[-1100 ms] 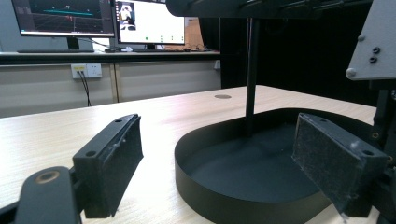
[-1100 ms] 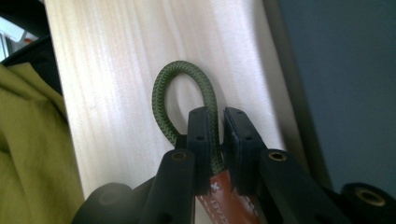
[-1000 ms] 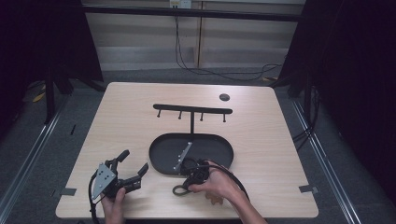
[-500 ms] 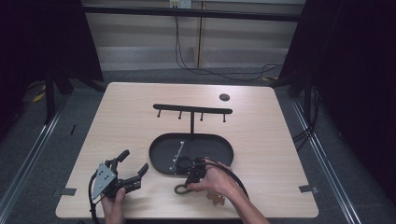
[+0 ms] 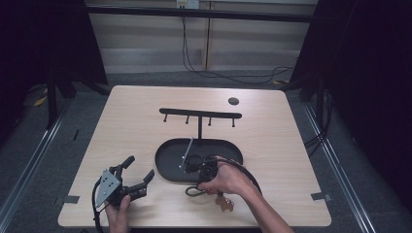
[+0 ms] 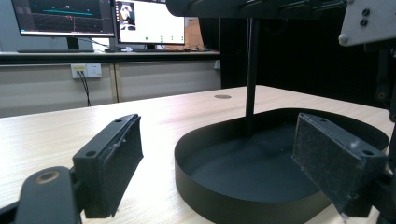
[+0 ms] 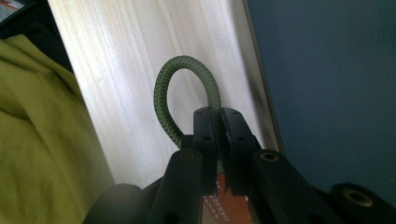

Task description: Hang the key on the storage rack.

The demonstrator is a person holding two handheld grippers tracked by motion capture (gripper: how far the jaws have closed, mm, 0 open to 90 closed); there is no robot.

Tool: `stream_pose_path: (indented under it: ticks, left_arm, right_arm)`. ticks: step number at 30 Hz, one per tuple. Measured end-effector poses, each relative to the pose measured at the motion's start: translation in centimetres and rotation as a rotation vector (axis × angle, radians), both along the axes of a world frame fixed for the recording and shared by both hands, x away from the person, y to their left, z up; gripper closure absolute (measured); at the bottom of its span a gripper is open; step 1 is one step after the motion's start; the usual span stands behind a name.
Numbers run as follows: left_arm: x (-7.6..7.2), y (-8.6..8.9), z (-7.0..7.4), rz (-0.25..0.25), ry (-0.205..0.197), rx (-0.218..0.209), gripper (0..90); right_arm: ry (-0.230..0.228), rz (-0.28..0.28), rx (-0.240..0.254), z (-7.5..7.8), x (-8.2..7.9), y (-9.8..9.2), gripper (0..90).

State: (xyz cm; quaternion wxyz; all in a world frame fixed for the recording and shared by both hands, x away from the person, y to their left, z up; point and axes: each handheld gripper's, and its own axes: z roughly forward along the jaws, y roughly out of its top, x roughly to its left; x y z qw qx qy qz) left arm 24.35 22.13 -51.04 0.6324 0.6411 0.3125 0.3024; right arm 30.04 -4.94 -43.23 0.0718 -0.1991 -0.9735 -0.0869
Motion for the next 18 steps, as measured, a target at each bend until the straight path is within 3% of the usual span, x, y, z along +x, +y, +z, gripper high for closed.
stream_pose_path:
  ticks: [4,18]
  left_arm:
    - [0.0,0.0,0.0,0.000,0.000,0.000,15.7]
    - [0.0,0.0,0.0,0.000,0.000,0.000,15.6]
  right_arm:
    - [0.010,-0.001,-0.023,0.9,0.3,-0.2,85.7]
    - [-0.008,-0.017,-0.032,4.2,0.6,-0.8,85.7]
